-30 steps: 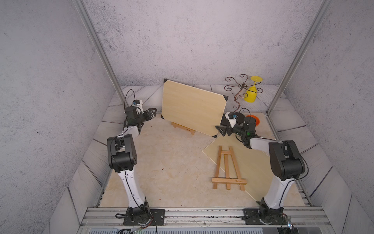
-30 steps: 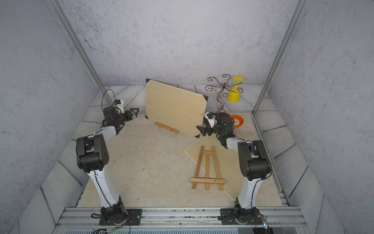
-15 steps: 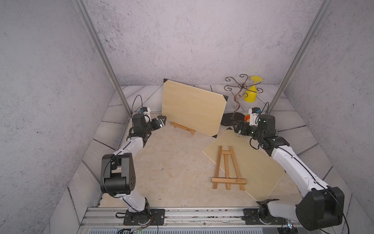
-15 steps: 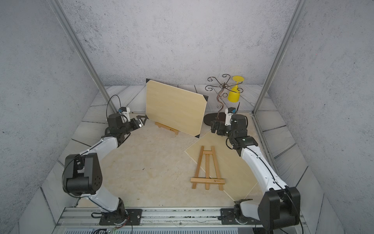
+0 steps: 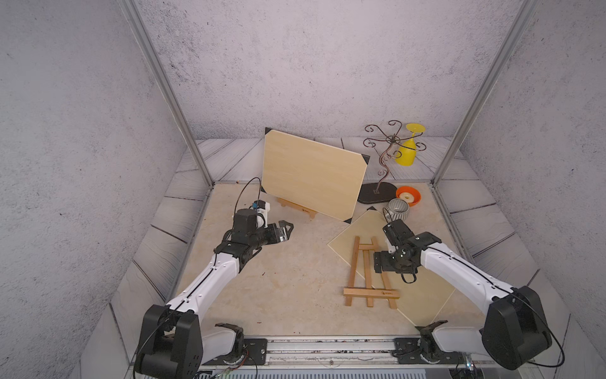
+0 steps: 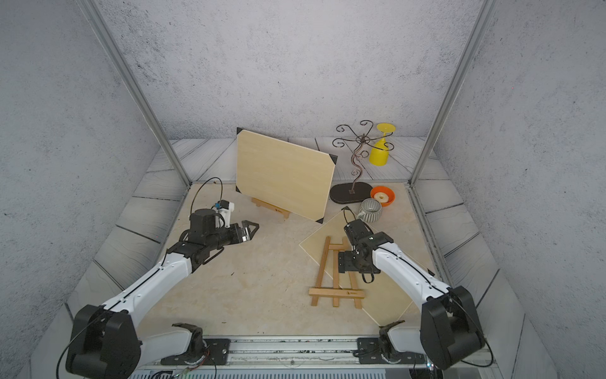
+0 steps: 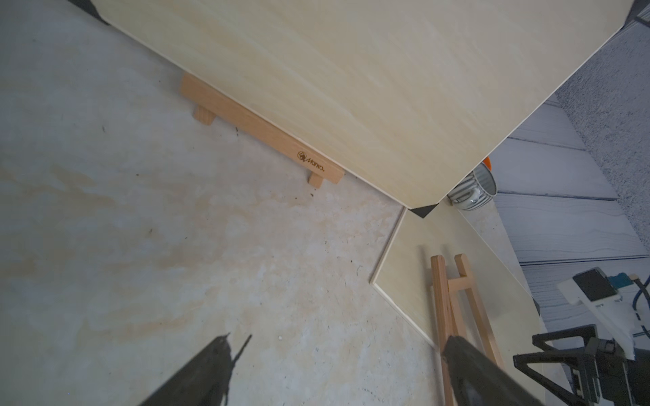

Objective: Assemble the easel
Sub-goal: Pick up the easel from the drawing board.

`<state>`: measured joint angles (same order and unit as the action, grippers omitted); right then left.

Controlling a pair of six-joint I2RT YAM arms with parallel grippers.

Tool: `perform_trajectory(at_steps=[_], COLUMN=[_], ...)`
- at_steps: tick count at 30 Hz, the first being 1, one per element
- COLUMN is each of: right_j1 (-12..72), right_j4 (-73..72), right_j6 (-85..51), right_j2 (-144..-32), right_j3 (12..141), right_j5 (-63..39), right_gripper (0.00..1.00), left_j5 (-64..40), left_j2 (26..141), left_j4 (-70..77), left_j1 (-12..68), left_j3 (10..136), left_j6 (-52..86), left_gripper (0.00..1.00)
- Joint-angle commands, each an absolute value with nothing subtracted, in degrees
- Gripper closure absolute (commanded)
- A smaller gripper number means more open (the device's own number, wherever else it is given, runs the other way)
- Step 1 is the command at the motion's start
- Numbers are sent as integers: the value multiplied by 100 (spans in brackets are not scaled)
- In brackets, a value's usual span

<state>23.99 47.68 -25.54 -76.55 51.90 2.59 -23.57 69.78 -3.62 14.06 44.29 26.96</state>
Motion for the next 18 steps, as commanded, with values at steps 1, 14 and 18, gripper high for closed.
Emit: perform_trajectory(at_steps=[1,14,18], right_j1=[2495,2486,2490], right_j4=[4606,4019,4079], right_j6=[-2598,-2487,-2418], right_j2=[-7946,-8901,-8947], right_j3=[5091,5045,5112], right_j5=[516,629,367], right_gripper=[15,45,59], left_j5=[-2349,-2489,-2455], left_j2=[6830,7019,7058], left_j4=[-659,-662,-746], left_j1=[1476,1529,1537], left_j3=[4369,4333,4359], left_j6=[2528,2512,2471], left_gripper=[3,3,3])
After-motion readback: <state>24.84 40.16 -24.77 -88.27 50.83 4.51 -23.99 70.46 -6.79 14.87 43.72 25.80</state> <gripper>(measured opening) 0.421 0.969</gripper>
